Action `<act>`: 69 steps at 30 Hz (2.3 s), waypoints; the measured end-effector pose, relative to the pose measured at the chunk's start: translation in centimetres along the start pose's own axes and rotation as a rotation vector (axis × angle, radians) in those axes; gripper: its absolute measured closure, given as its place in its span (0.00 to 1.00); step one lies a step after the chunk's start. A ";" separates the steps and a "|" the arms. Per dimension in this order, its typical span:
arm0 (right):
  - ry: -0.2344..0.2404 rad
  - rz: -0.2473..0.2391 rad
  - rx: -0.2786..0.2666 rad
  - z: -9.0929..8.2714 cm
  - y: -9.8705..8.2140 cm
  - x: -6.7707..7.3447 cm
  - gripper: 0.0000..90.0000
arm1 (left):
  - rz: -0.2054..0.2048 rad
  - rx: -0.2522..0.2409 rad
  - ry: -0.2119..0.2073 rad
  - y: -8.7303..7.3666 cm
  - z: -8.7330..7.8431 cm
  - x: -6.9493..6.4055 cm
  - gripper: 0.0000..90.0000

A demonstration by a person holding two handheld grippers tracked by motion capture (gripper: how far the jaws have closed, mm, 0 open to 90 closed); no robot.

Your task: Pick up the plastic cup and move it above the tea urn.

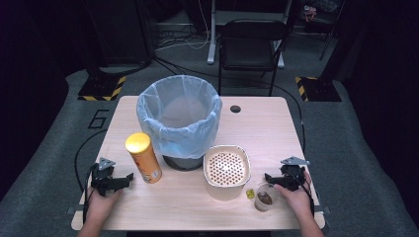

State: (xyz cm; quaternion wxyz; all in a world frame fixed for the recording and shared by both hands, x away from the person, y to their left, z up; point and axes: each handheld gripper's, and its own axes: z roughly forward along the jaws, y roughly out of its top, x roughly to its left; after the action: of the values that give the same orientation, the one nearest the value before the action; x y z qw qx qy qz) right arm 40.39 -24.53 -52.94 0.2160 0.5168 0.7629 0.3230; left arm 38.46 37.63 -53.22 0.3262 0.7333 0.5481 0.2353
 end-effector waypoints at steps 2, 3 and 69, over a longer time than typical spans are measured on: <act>0.002 0.001 -0.001 0.0 0.0 0.0 0.00 | 0.000 0.000 0.000 0.0 0.0 0.0 0.06; 0.002 0.001 -0.001 0.0 0.0 0.0 0.00 | 0.000 0.001 0.000 0.0 0.0 0.0 0.06; 0.142 -0.165 -0.076 -9.5 -0.6 9.3 0.16 | -0.007 -0.004 -0.006 0.0 0.0 -0.1 0.06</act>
State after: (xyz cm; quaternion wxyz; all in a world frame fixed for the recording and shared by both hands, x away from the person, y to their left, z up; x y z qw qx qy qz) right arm 30.20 -18.59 -46.71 0.2069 0.4195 0.8033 0.3686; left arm 38.45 37.55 -53.26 0.3300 0.7314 0.5494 0.2330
